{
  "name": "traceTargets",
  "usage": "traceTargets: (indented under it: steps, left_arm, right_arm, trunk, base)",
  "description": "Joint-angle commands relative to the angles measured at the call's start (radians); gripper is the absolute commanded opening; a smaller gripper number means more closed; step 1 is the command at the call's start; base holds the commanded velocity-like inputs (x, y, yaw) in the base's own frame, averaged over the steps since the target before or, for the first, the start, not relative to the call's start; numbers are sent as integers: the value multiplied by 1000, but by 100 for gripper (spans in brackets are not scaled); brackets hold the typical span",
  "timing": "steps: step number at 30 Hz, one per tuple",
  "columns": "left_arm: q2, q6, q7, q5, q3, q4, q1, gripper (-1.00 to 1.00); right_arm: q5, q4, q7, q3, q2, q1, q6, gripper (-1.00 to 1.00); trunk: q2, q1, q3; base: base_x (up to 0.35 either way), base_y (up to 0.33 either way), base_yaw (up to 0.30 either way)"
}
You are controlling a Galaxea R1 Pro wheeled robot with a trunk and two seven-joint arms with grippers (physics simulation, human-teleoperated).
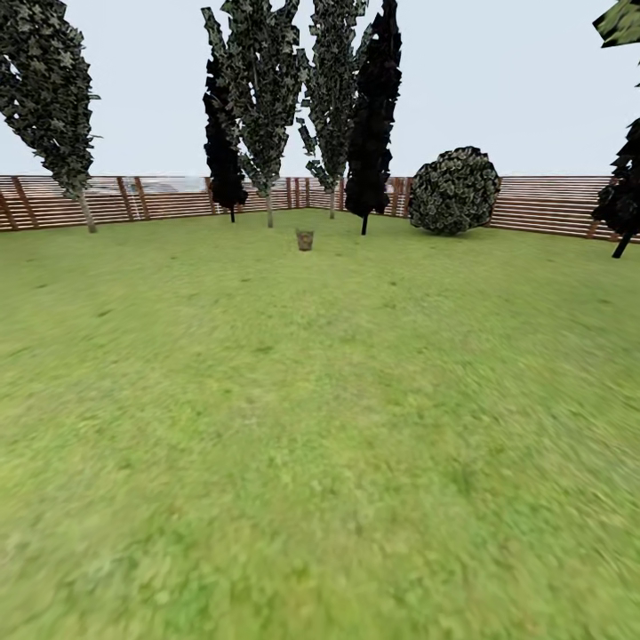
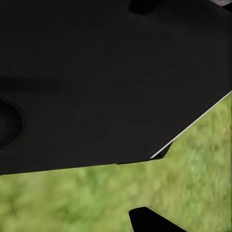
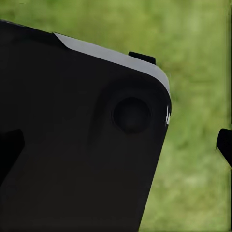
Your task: Take the three Easter eggs out of the wicker basket on the lawn in the garden, then place them on the lawn next to a single tree (choose any tree) so that all three eggs are next to the same tree and none are left in the basket.
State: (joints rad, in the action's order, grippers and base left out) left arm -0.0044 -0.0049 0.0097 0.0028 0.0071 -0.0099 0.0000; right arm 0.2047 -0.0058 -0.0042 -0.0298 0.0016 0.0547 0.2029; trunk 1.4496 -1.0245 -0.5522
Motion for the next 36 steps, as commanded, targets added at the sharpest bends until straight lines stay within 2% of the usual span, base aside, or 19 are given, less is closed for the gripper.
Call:
traceTargets:
  steps: [1,29,36]
  left_arm:
    - [0,-1,1,0,1,-1,0,100]
    - [0,0,1,0,1,-1,0,100]
    - [0,0,1,0,1,-1,0,100]
  right_arm:
    - [2,1,0,-2,0,1,3,100]
    - [3,1,0,-3,0,1,1,100]
    - [-8,4,0,2,3,1,1,100]
  trunk:
    - [0,-1,-1]
    - [0,-1,-1]
    - [0,-1,-1]
  base:
    - [323,0,0]
    - [323,0,0]
    - [323,0,0]
